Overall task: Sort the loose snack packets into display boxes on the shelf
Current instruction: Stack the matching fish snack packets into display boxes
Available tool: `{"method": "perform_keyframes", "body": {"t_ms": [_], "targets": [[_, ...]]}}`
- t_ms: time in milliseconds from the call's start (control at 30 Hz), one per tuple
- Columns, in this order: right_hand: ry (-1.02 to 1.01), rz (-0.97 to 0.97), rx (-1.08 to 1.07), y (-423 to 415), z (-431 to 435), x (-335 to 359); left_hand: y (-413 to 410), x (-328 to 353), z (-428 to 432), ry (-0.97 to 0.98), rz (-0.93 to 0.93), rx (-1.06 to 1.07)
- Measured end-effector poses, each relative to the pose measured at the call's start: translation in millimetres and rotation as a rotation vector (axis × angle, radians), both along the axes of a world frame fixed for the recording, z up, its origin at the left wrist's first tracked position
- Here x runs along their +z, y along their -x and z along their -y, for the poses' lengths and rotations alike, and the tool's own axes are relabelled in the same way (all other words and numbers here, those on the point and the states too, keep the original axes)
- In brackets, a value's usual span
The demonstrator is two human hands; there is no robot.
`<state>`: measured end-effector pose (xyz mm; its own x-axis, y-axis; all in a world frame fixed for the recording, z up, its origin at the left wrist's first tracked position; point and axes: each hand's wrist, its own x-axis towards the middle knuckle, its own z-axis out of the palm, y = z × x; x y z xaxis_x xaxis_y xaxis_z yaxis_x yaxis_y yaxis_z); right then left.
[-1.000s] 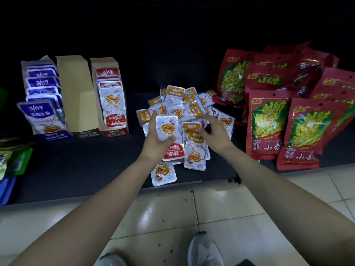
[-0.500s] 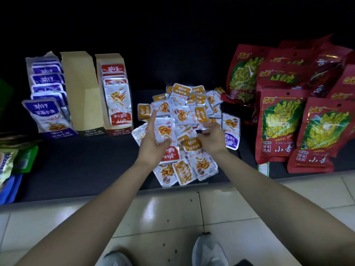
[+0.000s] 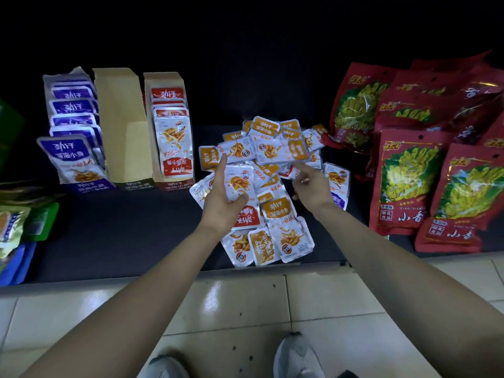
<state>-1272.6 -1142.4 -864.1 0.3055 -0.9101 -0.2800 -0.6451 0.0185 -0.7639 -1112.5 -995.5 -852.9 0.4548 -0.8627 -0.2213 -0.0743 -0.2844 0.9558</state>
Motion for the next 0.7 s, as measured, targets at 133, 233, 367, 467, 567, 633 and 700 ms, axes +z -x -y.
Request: {"method": "perform_keyframes", "body": {"t_ms": [133,233,367,467,567,633,700], "targets": [[0.177,-0.274,0.177,1,11,0,-1,-1,4,0.007,0.000,-0.010],[0.231,-0.377,0.202,-5,10,0,0,0,6,0.003,-0.015,-0.014],[0.222,-0.297,0.122,-12,9,-2,0,0,7,0.011,-0.030,0.006],[0.260,-0.298,0.110,-16,10,1,-2,-3,7,0.015,-0.044,0.009],[0.372,-0.327,0.200,-7,16,0,-3,-5,8,0.008,-0.067,0.010],[0.477,-0.366,0.266,1,17,-3,-3,-3,8,0.007,-0.068,0.006],[0.621,-0.360,0.313,7,17,-5,-2,-1,9,0.005,-0.064,0.008]]}}
